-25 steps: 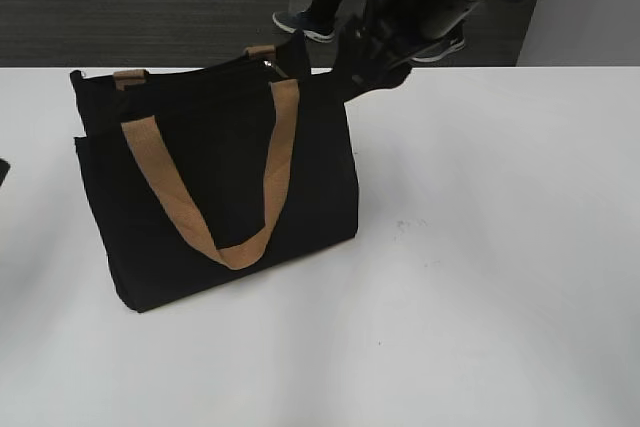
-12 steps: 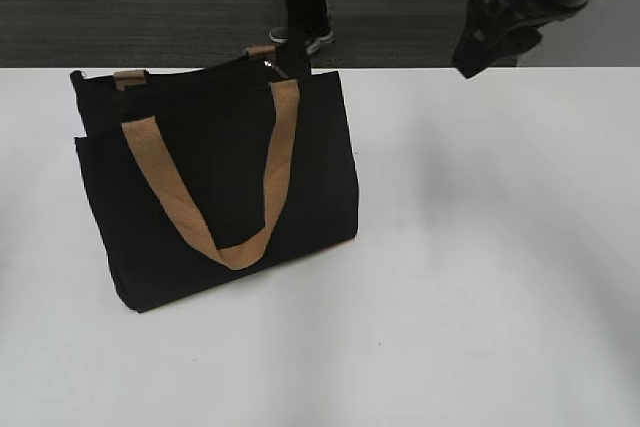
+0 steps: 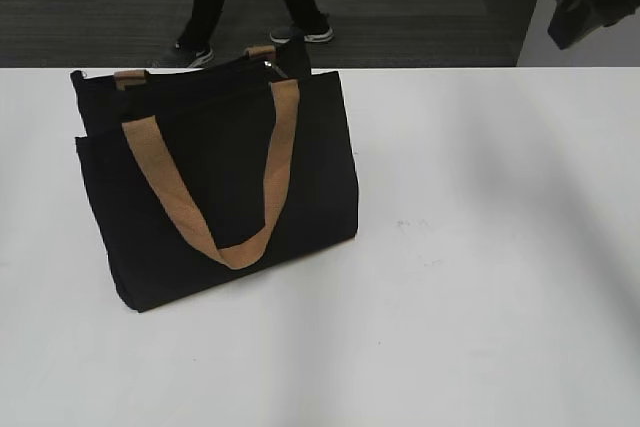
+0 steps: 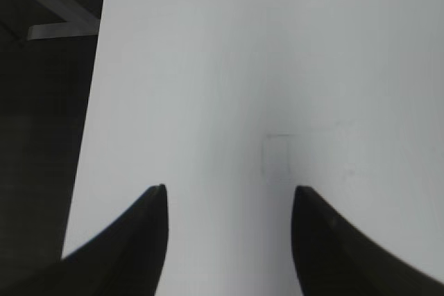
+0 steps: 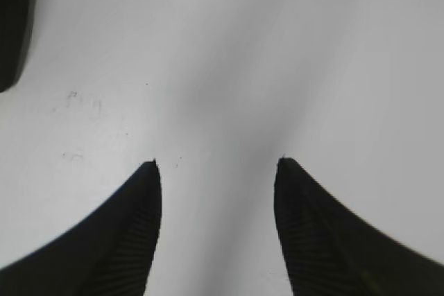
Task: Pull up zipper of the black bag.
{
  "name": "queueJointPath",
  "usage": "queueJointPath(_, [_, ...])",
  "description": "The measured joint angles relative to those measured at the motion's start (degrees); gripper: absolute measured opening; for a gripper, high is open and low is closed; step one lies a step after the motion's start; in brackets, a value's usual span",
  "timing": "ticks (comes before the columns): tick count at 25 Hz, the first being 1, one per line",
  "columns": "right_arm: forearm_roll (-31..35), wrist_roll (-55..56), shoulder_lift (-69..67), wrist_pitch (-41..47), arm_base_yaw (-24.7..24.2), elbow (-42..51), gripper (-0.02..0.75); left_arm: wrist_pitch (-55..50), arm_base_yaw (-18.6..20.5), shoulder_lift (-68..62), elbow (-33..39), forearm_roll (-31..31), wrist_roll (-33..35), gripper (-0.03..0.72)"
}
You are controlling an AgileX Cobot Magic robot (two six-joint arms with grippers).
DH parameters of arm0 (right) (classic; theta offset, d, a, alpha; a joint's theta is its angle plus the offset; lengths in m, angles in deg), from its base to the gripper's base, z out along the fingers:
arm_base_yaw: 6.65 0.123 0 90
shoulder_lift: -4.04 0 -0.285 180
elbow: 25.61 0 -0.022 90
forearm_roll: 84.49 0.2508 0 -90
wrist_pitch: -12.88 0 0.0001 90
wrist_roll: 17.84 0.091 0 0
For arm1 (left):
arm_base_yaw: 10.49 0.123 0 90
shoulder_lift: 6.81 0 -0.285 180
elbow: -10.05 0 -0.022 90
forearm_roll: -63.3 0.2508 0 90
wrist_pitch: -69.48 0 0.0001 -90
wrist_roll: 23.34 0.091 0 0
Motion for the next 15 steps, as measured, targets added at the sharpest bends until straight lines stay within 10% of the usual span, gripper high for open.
queueJointPath(6, [0.0,2.0,2.9,3.6,-1.1,0.0,0.412,-4.7,0.0,1.6,-0.2,-13.0,3.7,0.422])
queueJointPath(15, [4.8,2.3,16.9,-2.4,-1.1,14.7,0.412,-7.3,0.0,18.2,3.4,-14.8,5.0,0.424])
